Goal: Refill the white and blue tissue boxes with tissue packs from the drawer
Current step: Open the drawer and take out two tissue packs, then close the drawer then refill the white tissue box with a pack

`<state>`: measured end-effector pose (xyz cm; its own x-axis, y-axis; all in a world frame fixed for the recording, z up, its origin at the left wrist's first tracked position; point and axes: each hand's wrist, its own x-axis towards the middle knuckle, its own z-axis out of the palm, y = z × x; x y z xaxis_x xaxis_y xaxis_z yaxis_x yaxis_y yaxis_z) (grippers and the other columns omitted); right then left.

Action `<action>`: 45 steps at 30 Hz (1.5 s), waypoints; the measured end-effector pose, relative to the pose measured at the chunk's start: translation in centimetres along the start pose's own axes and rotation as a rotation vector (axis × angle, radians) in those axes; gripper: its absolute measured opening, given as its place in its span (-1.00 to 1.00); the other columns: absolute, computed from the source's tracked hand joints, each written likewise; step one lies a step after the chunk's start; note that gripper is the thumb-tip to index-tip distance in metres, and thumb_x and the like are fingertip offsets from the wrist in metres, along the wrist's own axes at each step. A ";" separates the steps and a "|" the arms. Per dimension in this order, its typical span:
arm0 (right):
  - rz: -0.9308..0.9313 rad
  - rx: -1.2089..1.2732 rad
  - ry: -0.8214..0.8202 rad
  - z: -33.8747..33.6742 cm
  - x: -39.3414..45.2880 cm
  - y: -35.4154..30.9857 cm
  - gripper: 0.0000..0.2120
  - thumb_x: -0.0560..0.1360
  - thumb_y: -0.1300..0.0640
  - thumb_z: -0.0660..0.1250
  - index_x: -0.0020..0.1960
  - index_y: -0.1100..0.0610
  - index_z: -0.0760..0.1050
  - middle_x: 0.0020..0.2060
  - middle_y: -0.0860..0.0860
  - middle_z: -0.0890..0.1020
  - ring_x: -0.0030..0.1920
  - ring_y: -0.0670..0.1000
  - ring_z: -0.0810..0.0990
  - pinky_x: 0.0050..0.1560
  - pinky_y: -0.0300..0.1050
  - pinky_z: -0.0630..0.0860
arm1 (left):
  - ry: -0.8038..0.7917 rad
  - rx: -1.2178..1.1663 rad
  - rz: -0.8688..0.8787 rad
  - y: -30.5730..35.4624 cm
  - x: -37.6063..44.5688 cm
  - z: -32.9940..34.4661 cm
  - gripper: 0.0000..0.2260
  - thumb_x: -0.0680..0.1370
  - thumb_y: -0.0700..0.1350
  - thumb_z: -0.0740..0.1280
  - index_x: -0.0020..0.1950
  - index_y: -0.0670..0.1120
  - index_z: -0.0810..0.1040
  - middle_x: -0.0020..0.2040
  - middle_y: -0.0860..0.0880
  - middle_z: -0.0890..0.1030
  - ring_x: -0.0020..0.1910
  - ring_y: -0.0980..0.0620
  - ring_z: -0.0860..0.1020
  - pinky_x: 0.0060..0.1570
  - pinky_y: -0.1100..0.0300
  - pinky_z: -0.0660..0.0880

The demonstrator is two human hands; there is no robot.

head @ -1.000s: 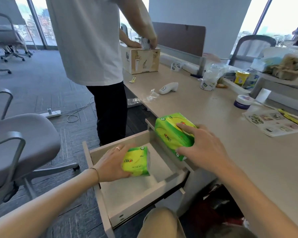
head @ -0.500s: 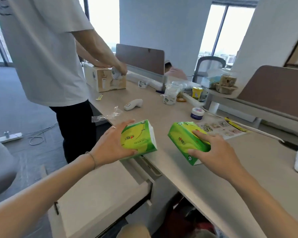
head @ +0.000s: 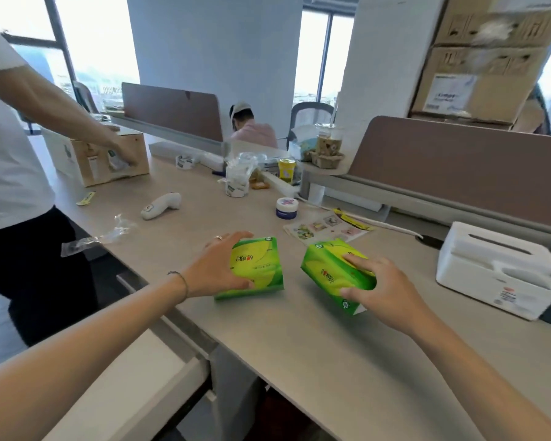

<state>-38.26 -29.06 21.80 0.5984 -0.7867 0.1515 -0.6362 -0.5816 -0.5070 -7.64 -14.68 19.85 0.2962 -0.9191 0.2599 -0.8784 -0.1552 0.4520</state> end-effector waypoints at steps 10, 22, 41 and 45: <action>0.007 -0.052 -0.078 1.1 1.3 0.8 -0.26 0.30 -0.22 0.47 0.46 -0.30 0.38 0.18 0.02 0.45 0.23 0.09 0.48 0.24 0.00 0.45 | -0.100 0.019 -0.058 -0.8 1.7 1.5 -0.22 0.24 0.34 0.49 0.42 0.24 0.35 0.27 0.06 0.49 0.26 -0.07 0.46 0.29 0.02 0.40; -0.058 -0.228 -0.082 2.0 0.9 -0.2 -0.23 0.33 -0.28 0.39 0.52 -0.21 0.32 0.43 0.06 0.39 0.43 0.12 0.33 0.43 0.04 0.29 | -0.013 -0.091 -0.024 -1.2 -0.9 1.1 -0.42 0.49 0.16 0.45 0.49 0.13 0.38 0.49 0.01 0.32 0.44 -0.08 0.35 0.43 0.08 0.26; -0.657 0.056 -0.127 15.5 -2.3 -25.9 -0.47 0.51 0.07 0.37 0.46 -0.11 0.40 0.46 -0.02 0.37 0.47 0.03 0.29 0.40 -0.15 0.18 | 0.465 -0.130 -0.401 -11.4 -20.7 -6.4 -0.59 0.55 -0.11 0.37 0.40 0.04 0.50 0.33 0.10 0.52 0.31 0.20 0.44 0.34 0.26 0.35; -0.716 0.104 -0.222 20.6 -4.7 -28.3 -0.48 0.54 0.08 0.35 0.48 -0.10 0.38 0.46 -0.08 0.37 0.46 -0.02 0.29 0.40 -0.12 0.23 | 0.589 -0.117 -0.613 -14.6 -27.1 -5.4 -0.59 0.53 -0.21 0.35 0.38 0.01 0.53 0.34 0.04 0.53 0.34 0.07 0.44 0.29 0.17 0.37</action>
<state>-13.04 -4.61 17.99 0.9391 -0.1578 0.3054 -0.0125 -0.9036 -0.4282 -0.86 14.49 10.83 0.8809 -0.3419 0.3273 -0.4649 -0.4951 0.7340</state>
